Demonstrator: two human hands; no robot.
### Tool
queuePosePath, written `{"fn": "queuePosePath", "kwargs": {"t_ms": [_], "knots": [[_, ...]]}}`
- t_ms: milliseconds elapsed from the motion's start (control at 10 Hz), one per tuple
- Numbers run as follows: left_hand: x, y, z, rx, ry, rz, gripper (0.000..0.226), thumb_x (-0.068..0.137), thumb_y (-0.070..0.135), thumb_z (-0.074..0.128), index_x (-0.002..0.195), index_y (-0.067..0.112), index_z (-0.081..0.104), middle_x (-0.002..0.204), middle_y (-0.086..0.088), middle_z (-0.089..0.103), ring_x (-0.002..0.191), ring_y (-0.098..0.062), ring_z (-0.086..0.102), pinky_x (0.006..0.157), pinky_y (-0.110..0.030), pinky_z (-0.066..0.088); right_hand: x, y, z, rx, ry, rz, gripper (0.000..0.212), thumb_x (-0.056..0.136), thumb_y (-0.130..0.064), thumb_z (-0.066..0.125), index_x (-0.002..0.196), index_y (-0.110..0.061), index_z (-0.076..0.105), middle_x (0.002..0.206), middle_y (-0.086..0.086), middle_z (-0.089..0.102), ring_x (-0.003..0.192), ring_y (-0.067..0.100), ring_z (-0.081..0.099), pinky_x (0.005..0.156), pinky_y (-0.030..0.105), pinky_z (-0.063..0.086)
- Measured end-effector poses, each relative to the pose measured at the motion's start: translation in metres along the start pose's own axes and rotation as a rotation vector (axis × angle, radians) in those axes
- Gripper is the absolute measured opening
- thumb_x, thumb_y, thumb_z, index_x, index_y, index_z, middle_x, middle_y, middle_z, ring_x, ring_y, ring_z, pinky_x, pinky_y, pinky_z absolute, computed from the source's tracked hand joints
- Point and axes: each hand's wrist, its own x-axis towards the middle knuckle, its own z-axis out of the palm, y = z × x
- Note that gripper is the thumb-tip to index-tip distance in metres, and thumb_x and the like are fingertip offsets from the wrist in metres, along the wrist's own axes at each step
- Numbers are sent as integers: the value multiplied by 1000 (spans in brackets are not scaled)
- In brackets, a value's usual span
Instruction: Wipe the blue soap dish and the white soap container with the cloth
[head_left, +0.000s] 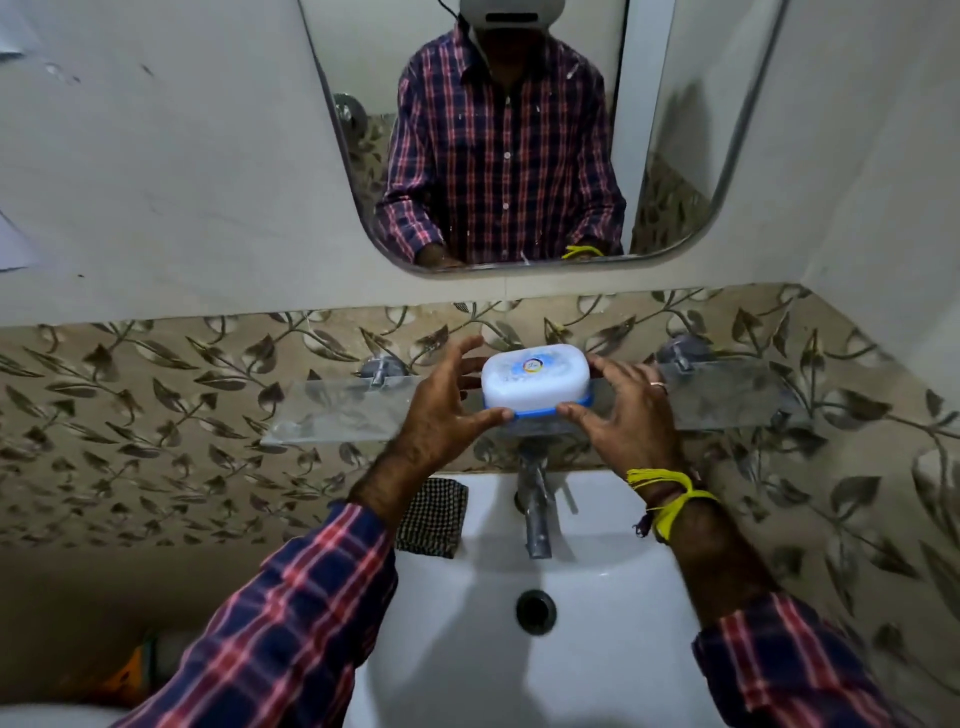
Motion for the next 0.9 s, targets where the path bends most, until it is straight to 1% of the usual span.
{"fn": "queuePosePath", "kwargs": {"t_ms": [100, 200, 300, 400, 500, 600, 700, 800, 900], "knots": [[-2, 1, 6, 27, 28, 15, 93, 71, 2, 88, 148, 9, 36, 127, -3, 59, 108, 22, 56, 85, -2, 44, -1, 6, 3, -4, 23, 1, 59, 69, -28, 84, 121, -10, 64, 113, 11, 69, 110, 24, 41, 103, 51, 39], [-9, 1, 12, 143, 115, -12, 97, 70, 13, 92, 150, 12, 37, 128, -8, 63, 112, 0, 61, 95, -14, 47, -2, 13, 6, -24, -20, -8, 63, 70, -29, 83, 127, -12, 61, 117, 9, 68, 116, 26, 42, 114, 53, 26], [-20, 1, 18, 286, 190, -60, 96, 69, 26, 92, 149, 19, 38, 121, -7, 70, 115, -21, 61, 101, -43, 51, -3, 16, 7, -17, -24, -19, 68, 69, -26, 84, 130, -11, 57, 119, 8, 67, 120, 31, 47, 121, 46, 9], [-24, 1, 22, 330, 226, -85, 88, 73, 29, 89, 146, 20, 40, 116, -1, 73, 115, -27, 63, 95, -54, 52, -4, 13, 7, 14, -11, -3, 68, 68, -23, 84, 128, -7, 57, 111, 9, 69, 117, 34, 48, 120, 51, 13], [-25, 2, 23, 322, 256, -105, 86, 75, 28, 88, 146, 20, 40, 116, -1, 74, 115, -28, 63, 92, -56, 53, -6, 6, 4, 20, 2, 24, 70, 68, -21, 83, 130, -4, 54, 108, 13, 69, 118, 36, 46, 117, 55, 21], [-32, 3, 24, 309, 304, -108, 85, 77, 33, 86, 146, 19, 40, 116, -3, 74, 116, -29, 62, 95, -55, 50, -12, -2, -2, 12, 21, 66, 77, 70, -24, 82, 137, -5, 48, 116, 21, 65, 123, 38, 42, 114, 54, 27], [-45, 2, 21, 337, 361, -39, 80, 81, 39, 82, 147, 22, 40, 120, -3, 69, 119, -24, 58, 106, -50, 43, -26, -12, -8, -5, 86, 72, 70, 73, -25, 80, 134, -5, 52, 118, 19, 64, 121, 38, 48, 116, 50, 24], [-71, 0, 10, 378, 436, 88, 62, 88, 40, 74, 140, 18, 50, 123, -5, 67, 119, -22, 55, 105, -40, 38, -55, -21, -10, -56, 201, 36, 44, 78, -23, 76, 115, -4, 63, 110, 14, 67, 108, 38, 55, 106, 41, 32], [-93, -5, -2, 497, 476, 230, 31, 96, 32, 64, 117, 8, 64, 118, -14, 67, 118, -32, 57, 105, -47, 41, -83, -35, -6, -165, 249, 49, 16, 85, -20, 66, 95, -8, 68, 97, 14, 68, 97, 37, 57, 90, 40, 38]]}}
